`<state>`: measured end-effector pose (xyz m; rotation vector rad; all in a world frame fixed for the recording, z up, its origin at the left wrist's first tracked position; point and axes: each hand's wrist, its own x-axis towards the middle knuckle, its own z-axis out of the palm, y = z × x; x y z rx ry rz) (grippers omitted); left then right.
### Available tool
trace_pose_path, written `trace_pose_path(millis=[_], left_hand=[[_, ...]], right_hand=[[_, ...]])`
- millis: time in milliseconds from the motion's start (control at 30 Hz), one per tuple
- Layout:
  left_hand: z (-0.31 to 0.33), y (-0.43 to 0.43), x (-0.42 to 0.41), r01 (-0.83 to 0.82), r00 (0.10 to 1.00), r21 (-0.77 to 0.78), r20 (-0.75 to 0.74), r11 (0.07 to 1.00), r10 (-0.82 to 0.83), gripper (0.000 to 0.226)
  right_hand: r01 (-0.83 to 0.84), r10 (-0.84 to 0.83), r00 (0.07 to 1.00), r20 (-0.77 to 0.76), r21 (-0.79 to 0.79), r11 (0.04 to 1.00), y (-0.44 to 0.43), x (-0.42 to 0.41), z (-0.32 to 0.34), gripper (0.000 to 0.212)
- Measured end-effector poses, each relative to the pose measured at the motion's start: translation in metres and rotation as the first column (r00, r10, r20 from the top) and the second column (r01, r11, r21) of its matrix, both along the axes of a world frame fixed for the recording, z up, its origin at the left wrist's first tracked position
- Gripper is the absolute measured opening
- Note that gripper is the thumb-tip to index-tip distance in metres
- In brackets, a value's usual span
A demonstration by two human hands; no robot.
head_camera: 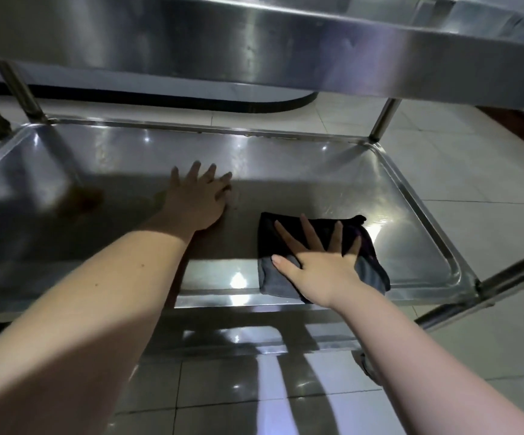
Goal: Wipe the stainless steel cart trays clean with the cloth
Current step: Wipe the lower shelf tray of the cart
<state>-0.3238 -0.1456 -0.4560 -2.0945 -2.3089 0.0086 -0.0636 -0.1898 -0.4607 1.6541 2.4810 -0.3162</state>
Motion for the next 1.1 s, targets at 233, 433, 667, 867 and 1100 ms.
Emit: trace_pose_path(millis=[233,433,667,867,1100], left_hand=[[-0.022,0.009,-0.016,-0.089,0.993,-0.012,0.075,0.996,0.09,0.057],[-0.021,0.007,-0.013,-0.105,0.992,0.018,0.078,0.994,0.103,0.056],[-0.032,0.01,-0.017,-0.098,0.994,0.078,0.051,0.992,0.094,0.056],[-0.03,0.012,-0.016,-0.108,0.992,0.025,0.071,0.994,0.106,0.059],[-0.03,0.011,-0.016,-0.11,0.988,0.017,0.108,0.994,0.107,0.057]], right_hand=[[-0.002,0.003,1.0,-0.019,0.042,0.999,0.018,-0.021,-0.008,0.066],[0.063,-0.061,0.998,-0.023,0.112,0.992,0.128,-0.093,-0.01,0.066],[0.106,-0.105,0.994,-0.037,0.028,0.994,0.222,-0.143,-0.002,0.066],[-0.062,0.062,0.998,0.001,0.042,0.997,0.146,-0.091,-0.008,0.065],[-0.158,0.161,0.985,-0.063,0.062,0.986,0.024,-0.042,-0.015,0.068]])
